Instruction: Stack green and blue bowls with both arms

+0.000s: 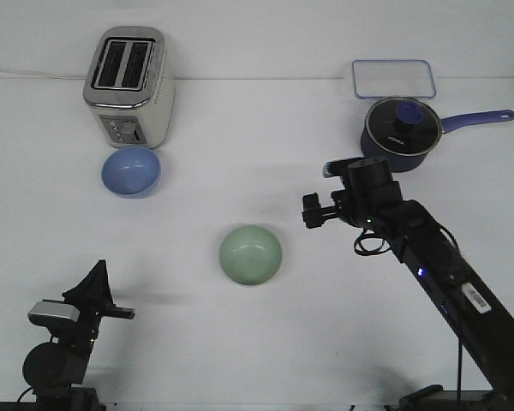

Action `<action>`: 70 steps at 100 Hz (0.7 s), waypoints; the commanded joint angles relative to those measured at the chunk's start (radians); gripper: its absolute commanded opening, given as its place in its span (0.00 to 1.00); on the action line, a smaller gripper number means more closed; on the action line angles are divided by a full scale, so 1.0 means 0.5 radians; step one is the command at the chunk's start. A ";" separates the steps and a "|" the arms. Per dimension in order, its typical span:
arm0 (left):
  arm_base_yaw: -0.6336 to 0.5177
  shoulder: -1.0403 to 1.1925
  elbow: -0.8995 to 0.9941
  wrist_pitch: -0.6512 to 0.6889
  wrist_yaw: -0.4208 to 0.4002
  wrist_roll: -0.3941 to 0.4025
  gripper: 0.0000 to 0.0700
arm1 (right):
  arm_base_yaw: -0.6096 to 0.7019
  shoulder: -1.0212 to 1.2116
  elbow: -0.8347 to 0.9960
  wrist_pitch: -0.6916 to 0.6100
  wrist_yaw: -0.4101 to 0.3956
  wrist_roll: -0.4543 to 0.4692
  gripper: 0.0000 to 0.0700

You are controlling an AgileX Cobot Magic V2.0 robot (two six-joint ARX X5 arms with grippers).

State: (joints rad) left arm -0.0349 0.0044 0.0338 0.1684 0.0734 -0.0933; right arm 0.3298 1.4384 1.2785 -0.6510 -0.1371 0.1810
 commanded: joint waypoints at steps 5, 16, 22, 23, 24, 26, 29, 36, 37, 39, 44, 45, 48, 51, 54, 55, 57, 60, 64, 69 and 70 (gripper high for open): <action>0.004 -0.002 -0.040 0.025 -0.007 0.002 0.01 | -0.084 -0.110 0.024 -0.036 0.121 -0.174 0.83; 0.004 -0.002 -0.040 0.025 -0.007 0.002 0.01 | -0.197 -0.241 0.022 -0.087 0.179 -0.265 0.83; 0.004 -0.002 -0.040 0.024 -0.006 0.002 0.01 | -0.259 -0.306 0.022 -0.111 0.179 -0.298 0.83; 0.004 -0.002 -0.040 0.025 -0.006 0.002 0.01 | -0.269 -0.315 0.022 -0.117 0.179 -0.305 0.83; 0.004 -0.002 -0.040 0.025 -0.006 0.002 0.01 | -0.278 -0.325 0.022 -0.121 0.179 -0.311 0.83; 0.004 -0.002 -0.040 0.024 -0.006 0.002 0.01 | -0.304 -0.350 0.021 -0.130 0.180 -0.329 0.83; 0.004 -0.002 -0.040 0.025 -0.006 0.002 0.01 | -0.330 -0.373 0.020 -0.140 0.179 -0.342 0.83; 0.004 -0.002 -0.040 0.025 -0.006 0.002 0.01 | -0.397 -0.439 0.006 -0.152 0.177 -0.349 0.83; 0.004 -0.002 -0.040 0.025 -0.007 0.002 0.01 | -0.407 -0.449 0.002 -0.151 0.176 -0.349 0.83; 0.004 -0.002 -0.040 0.025 -0.006 0.002 0.01 | -0.424 -0.469 -0.008 -0.146 0.176 -0.349 0.83; 0.004 -0.002 -0.040 0.024 -0.006 0.002 0.01 | -0.462 -0.524 -0.046 -0.117 0.176 -0.349 0.83; 0.004 -0.002 -0.040 0.025 -0.006 0.002 0.01 | -0.472 -0.544 -0.064 -0.101 0.176 -0.349 0.83; 0.004 -0.002 -0.040 0.024 -0.006 0.002 0.01 | -0.487 -0.578 -0.097 -0.072 0.176 -0.349 0.83; 0.004 -0.002 -0.040 0.025 -0.007 0.002 0.01 | -0.504 -0.621 -0.143 -0.028 0.176 -0.349 0.83; 0.004 -0.002 -0.040 0.024 -0.006 0.002 0.01 | -0.519 -0.665 -0.196 0.018 0.178 -0.348 0.83; 0.004 -0.002 -0.040 0.025 -0.006 0.002 0.01 | -0.523 -0.681 -0.214 0.033 0.177 -0.348 0.83; 0.004 -0.002 -0.040 0.024 -0.006 0.002 0.01 | -0.533 -0.715 -0.254 0.063 0.177 -0.347 0.83; 0.004 -0.002 -0.040 0.025 -0.006 0.002 0.01 | -0.543 -0.765 -0.317 0.116 0.178 -0.345 0.83; 0.004 -0.002 -0.040 0.025 -0.006 0.002 0.01 | -0.552 -0.829 -0.406 0.190 0.180 -0.346 0.83; 0.004 -0.002 -0.040 0.024 -0.006 0.002 0.01 | -0.562 -0.915 -0.529 0.297 0.181 -0.344 0.83; 0.004 -0.002 -0.040 0.025 -0.006 0.002 0.01 | -0.564 -0.932 -0.557 0.321 0.182 -0.343 0.83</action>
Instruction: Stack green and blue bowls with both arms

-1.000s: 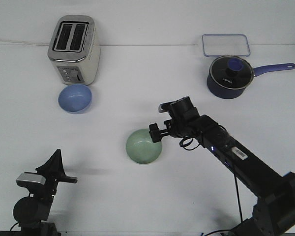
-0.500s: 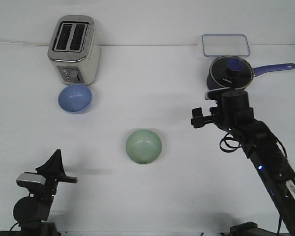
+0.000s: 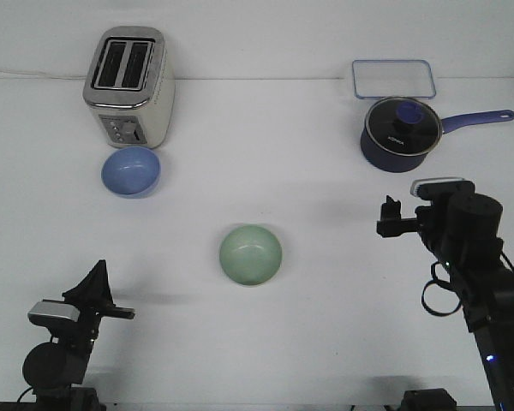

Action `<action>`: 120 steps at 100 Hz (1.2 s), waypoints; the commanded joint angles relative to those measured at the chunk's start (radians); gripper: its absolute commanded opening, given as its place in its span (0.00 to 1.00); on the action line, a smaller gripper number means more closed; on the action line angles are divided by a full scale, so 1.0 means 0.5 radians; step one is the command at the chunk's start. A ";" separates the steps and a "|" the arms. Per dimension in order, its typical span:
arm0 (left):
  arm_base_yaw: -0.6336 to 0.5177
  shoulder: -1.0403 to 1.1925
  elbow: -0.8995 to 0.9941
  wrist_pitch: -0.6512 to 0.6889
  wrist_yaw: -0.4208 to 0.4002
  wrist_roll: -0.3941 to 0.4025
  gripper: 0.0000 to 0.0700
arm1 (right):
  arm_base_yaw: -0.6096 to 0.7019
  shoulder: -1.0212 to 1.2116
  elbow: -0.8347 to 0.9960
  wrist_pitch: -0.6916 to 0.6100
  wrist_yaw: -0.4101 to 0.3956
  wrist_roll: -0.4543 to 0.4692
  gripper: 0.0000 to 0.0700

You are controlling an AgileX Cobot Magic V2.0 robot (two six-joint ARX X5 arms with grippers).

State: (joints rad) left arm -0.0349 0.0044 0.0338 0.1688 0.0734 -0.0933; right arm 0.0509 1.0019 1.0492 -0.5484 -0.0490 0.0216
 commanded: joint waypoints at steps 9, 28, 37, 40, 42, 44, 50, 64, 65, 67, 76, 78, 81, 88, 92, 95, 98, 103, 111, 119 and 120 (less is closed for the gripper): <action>0.004 -0.002 -0.040 0.024 -0.006 0.002 0.01 | -0.011 -0.211 -0.353 0.345 0.019 -0.011 0.83; 0.004 -0.002 -0.040 0.024 -0.006 0.002 0.02 | -0.011 -0.479 -0.829 0.732 0.033 0.023 0.83; 0.004 -0.002 -0.040 0.024 -0.007 0.002 0.01 | -0.009 -0.597 -1.026 0.877 0.033 0.023 0.83; 0.004 -0.002 -0.040 0.024 -0.007 0.002 0.01 | -0.009 -0.636 -1.088 0.904 0.033 0.023 0.83; 0.004 -0.002 -0.040 0.024 -0.006 0.002 0.01 | -0.009 -0.666 -1.139 0.935 0.035 0.024 0.83; 0.004 -0.002 -0.040 0.024 -0.007 0.002 0.01 | -0.009 -0.681 -1.168 0.962 0.037 0.030 0.83; 0.004 -0.002 -0.040 0.024 -0.006 0.002 0.01 | -0.009 -0.745 -1.273 1.076 0.036 0.102 0.83; 0.004 -0.002 -0.040 0.024 -0.006 0.002 0.01 | -0.008 -0.868 -1.417 1.145 0.036 0.112 0.83; 0.004 -0.002 -0.040 0.024 -0.006 0.002 0.01 | -0.008 -0.874 -1.422 1.144 0.037 0.113 0.83; 0.004 -0.002 -0.040 0.024 -0.006 0.002 0.01 | -0.009 -0.883 -1.433 1.145 0.039 0.114 0.83; 0.004 -0.002 -0.040 0.024 -0.007 0.002 0.01 | -0.009 -0.891 -1.446 1.144 0.049 0.122 0.83; 0.004 -0.002 -0.040 0.024 -0.006 0.002 0.01 | -0.009 -0.891 -1.446 1.150 0.048 0.122 0.83; 0.004 -0.002 -0.040 0.024 -0.007 0.002 0.01 | -0.009 -0.890 -1.446 1.168 0.047 0.121 0.83; 0.004 -0.002 -0.040 0.024 -0.007 0.002 0.01 | -0.009 -0.889 -1.446 1.213 0.044 0.121 0.83; 0.004 -0.002 -0.040 0.024 -0.007 0.002 0.01 | -0.009 -0.889 -1.446 1.234 0.045 0.121 0.83; 0.004 -0.002 -0.040 0.024 -0.006 0.002 0.01 | -0.009 -0.890 -1.446 1.242 0.046 0.121 0.83; 0.004 -0.002 -0.040 0.024 -0.007 0.002 0.01 | -0.009 -0.890 -1.446 1.246 0.050 0.121 0.83; 0.004 -0.002 -0.040 0.024 -0.007 0.002 0.01 | -0.009 -0.890 -1.446 1.246 0.049 0.121 0.83; 0.004 -0.002 -0.040 0.024 -0.007 0.002 0.01 | -0.009 -0.890 -1.446 1.246 0.049 0.121 0.83; 0.004 -0.002 -0.040 0.024 -0.007 0.002 0.01 | -0.009 -0.890 -1.446 1.246 0.048 0.120 0.83; 0.004 -0.002 -0.040 0.024 -0.006 0.002 0.01 | -0.009 -0.890 -1.446 1.246 0.048 0.120 0.83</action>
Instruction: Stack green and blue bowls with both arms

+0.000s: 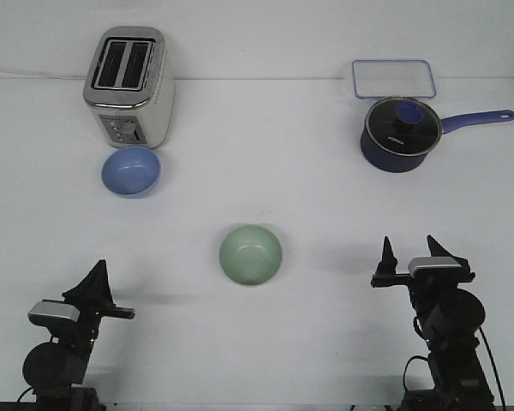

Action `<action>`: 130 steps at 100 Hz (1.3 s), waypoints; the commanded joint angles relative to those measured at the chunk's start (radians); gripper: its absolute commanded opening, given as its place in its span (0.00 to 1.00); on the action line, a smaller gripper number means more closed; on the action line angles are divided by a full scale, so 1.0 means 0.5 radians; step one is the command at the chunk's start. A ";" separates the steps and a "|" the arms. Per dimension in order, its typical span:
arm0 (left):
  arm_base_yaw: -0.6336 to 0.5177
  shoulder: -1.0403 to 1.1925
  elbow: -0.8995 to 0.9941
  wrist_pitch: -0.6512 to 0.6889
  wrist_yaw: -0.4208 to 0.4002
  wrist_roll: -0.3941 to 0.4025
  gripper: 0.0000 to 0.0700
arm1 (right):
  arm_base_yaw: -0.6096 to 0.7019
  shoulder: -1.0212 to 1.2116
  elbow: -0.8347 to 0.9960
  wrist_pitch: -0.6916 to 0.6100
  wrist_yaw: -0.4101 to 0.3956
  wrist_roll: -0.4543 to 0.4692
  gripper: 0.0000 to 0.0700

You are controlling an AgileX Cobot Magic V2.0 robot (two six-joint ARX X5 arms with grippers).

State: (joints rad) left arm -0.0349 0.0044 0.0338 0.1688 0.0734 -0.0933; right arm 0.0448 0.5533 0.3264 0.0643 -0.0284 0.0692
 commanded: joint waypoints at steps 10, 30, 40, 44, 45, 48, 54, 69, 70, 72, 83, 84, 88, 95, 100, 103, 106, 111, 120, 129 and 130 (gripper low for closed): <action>0.004 -0.002 -0.040 0.024 -0.006 0.002 0.01 | 0.003 0.008 0.000 0.021 0.007 0.024 0.83; 0.004 -0.002 -0.040 0.024 -0.006 0.002 0.01 | 0.003 0.008 0.000 0.020 0.006 0.024 0.83; 0.004 -0.002 -0.040 0.024 -0.006 0.002 0.01 | 0.003 0.008 0.000 0.020 0.006 0.025 0.83; 0.004 -0.002 -0.040 0.024 -0.006 0.001 0.01 | 0.003 0.008 0.000 0.020 0.006 0.024 0.83; 0.004 -0.002 -0.040 0.024 -0.006 0.000 0.01 | 0.003 0.008 0.000 0.020 0.006 0.024 0.83; 0.004 -0.002 -0.040 0.024 -0.006 -0.004 0.01 | 0.003 0.008 0.000 0.020 0.006 0.025 0.83; 0.004 -0.002 -0.040 0.024 -0.006 -0.004 0.01 | 0.003 0.008 0.000 0.020 0.006 0.025 0.83; 0.004 -0.002 -0.039 0.030 -0.006 -0.004 0.01 | 0.003 0.008 0.000 0.020 0.006 0.024 0.83; 0.004 -0.002 -0.039 0.031 -0.006 -0.004 0.01 | 0.003 0.008 0.000 0.020 0.006 0.024 0.83; 0.004 -0.002 -0.039 0.033 -0.006 -0.004 0.01 | 0.003 0.008 0.000 0.020 0.006 0.025 0.83; 0.004 -0.002 -0.030 0.033 -0.007 -0.004 0.01 | 0.003 0.008 0.000 0.020 0.006 0.024 0.83; 0.004 -0.002 -0.029 0.033 -0.007 -0.005 0.01 | 0.003 0.008 0.000 0.020 0.006 0.024 0.83; 0.004 -0.002 -0.023 0.028 -0.007 -0.004 0.01 | 0.003 0.008 0.000 0.020 0.006 0.024 0.83; 0.004 -0.002 0.002 0.008 -0.007 -0.016 0.01 | 0.003 0.008 0.000 0.020 0.006 0.024 0.83; 0.004 -0.002 0.032 -0.014 -0.007 -0.018 0.01 | 0.003 0.008 0.000 0.020 0.006 0.024 0.83; 0.004 -0.001 0.063 -0.047 -0.007 -0.019 0.01 | 0.003 0.008 0.000 0.020 0.006 0.024 0.83; 0.004 0.002 0.089 -0.076 -0.007 -0.018 0.01 | 0.003 0.008 0.000 0.020 0.006 0.024 0.83; 0.004 0.008 0.156 -0.152 -0.007 -0.018 0.01 | 0.003 0.008 0.000 0.020 0.006 0.024 0.83; 0.004 0.042 0.280 -0.298 -0.007 -0.018 0.01 | 0.003 0.008 0.000 0.019 0.006 0.024 0.83; 0.004 0.114 0.429 -0.460 -0.007 -0.019 0.01 | 0.003 0.008 0.000 0.020 0.006 0.024 0.83; 0.004 0.125 0.447 -0.478 -0.007 -0.021 0.01 | 0.003 0.008 0.000 0.020 0.006 0.024 0.83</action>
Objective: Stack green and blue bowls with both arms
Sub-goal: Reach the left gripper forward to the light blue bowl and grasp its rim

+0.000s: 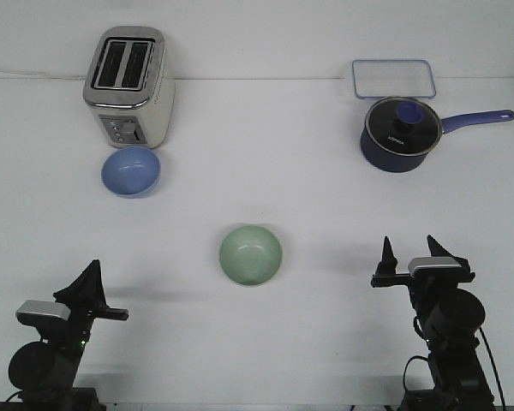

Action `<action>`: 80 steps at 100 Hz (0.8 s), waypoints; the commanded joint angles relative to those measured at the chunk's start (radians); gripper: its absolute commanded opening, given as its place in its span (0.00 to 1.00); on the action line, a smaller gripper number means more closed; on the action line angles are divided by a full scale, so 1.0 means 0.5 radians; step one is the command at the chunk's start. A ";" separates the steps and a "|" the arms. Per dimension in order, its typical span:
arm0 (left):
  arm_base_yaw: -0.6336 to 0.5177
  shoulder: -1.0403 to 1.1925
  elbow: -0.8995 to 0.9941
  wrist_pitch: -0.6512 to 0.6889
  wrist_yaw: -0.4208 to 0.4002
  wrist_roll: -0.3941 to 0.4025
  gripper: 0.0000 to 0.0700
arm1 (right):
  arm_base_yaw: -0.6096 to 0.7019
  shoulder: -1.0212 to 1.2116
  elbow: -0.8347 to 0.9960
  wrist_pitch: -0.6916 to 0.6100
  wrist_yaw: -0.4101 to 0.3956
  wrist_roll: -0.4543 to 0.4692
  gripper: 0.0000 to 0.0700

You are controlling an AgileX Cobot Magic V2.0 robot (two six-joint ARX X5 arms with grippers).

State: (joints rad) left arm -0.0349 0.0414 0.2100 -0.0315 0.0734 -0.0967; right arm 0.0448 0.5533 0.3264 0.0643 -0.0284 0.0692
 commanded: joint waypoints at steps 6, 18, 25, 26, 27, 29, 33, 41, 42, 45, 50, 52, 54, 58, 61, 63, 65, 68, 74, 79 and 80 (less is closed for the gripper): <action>0.004 0.125 0.187 -0.117 -0.007 -0.060 0.01 | 0.003 0.008 0.000 0.020 0.006 0.024 0.83; 0.004 0.320 0.416 -0.238 -0.006 -0.065 0.01 | 0.003 0.008 0.000 0.019 0.006 0.024 0.83; 0.004 0.464 0.580 -0.358 -0.007 -0.064 0.01 | 0.003 0.008 0.000 0.020 0.005 0.025 0.83; 0.004 0.484 0.603 -0.375 -0.006 -0.064 0.01 | 0.003 0.008 0.000 0.020 0.006 0.025 0.83; 0.004 0.506 0.626 -0.391 -0.007 -0.065 0.01 | 0.003 0.008 0.000 0.019 0.006 0.025 0.83; 0.004 0.551 0.676 -0.429 -0.007 -0.065 0.01 | 0.003 0.008 0.000 0.020 0.006 0.025 0.83; 0.004 0.644 0.774 -0.500 -0.007 -0.064 0.01 | 0.003 0.008 0.000 0.020 0.006 0.025 0.83; 0.004 0.816 0.954 -0.629 -0.006 -0.058 0.01 | 0.003 0.008 0.000 0.020 0.006 0.025 0.83; 0.004 0.841 0.978 -0.646 -0.006 -0.056 0.01 | 0.003 0.008 0.000 0.020 0.005 0.025 0.83; 0.004 0.929 1.061 -0.703 -0.006 -0.054 0.01 | 0.003 0.008 0.000 0.020 0.005 0.025 0.83; 0.004 1.048 1.170 -0.780 -0.006 -0.049 0.01 | 0.003 0.008 0.000 0.020 0.006 0.025 0.83; 0.004 1.094 1.210 -0.809 -0.006 -0.046 0.01 | 0.003 0.008 0.000 0.020 0.005 0.025 0.83; 0.004 1.131 1.228 -0.823 -0.006 -0.043 0.01 | 0.003 0.008 0.000 0.019 0.006 0.025 0.83; 0.004 1.214 1.312 -0.893 -0.006 -0.032 0.01 | 0.003 0.008 0.000 0.019 0.005 0.025 0.83; 0.004 1.282 1.366 -0.942 -0.006 -0.025 0.01 | 0.003 0.008 0.000 0.020 0.005 0.025 0.83; 0.004 1.326 1.398 -0.975 -0.005 -0.018 0.01 | 0.003 0.008 0.000 0.020 0.005 0.025 0.83; 0.004 1.369 1.431 -1.007 -0.005 -0.009 0.01 | 0.003 0.008 0.000 0.020 0.005 0.025 0.83; 0.004 1.431 1.475 -1.056 -0.005 0.010 0.01 | 0.003 0.008 0.000 0.019 0.005 0.025 0.83; 0.004 1.544 1.547 -1.145 -0.005 0.029 0.01 | 0.003 0.008 0.000 0.020 0.006 0.025 0.83; 0.004 1.629 1.593 -1.211 -0.005 0.029 0.01 | 0.003 0.008 0.000 0.020 0.005 0.025 0.83; 0.004 1.646 1.599 -1.222 -0.005 0.029 0.01 | 0.003 0.008 0.000 0.020 0.005 0.025 0.83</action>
State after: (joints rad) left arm -0.0349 0.8242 0.9779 -0.6144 0.0734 -0.1028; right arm 0.0448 0.5533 0.3264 0.0643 -0.0284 0.0692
